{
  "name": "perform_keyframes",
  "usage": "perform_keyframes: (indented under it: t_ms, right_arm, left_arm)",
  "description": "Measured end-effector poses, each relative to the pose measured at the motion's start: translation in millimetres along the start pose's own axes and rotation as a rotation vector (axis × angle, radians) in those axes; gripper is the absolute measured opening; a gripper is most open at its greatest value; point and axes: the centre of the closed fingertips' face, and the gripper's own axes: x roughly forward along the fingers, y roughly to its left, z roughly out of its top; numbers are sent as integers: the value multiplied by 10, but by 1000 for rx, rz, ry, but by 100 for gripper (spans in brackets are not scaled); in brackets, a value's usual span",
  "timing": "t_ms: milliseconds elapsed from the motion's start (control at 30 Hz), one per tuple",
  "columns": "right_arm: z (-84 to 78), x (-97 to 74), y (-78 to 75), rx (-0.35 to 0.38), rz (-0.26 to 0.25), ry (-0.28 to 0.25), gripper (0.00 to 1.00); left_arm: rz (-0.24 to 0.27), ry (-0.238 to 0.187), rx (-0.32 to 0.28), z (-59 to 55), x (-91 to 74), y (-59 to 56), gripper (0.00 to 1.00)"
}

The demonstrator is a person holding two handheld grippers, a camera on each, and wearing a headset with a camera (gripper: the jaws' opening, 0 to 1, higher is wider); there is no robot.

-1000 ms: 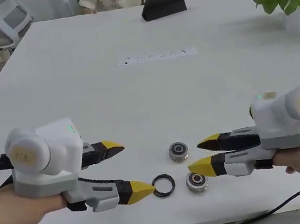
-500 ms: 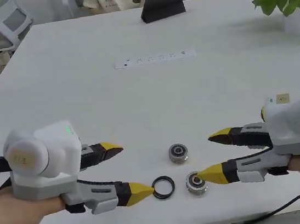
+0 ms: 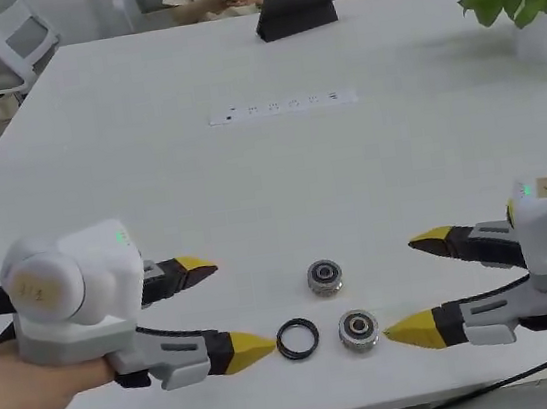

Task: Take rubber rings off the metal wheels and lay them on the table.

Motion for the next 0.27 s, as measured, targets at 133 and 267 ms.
perform_keyframes:
  t_ms: [133,267]
  right_arm:
    - [-38,-28,-14,-19,-9,11,76]
    - [-62,-39,-5,-31,-12,20,77]
  left_arm:
    - [2,4,5,-13,-6,5,62]
    - [5,4,5,-16,-13,9,63]
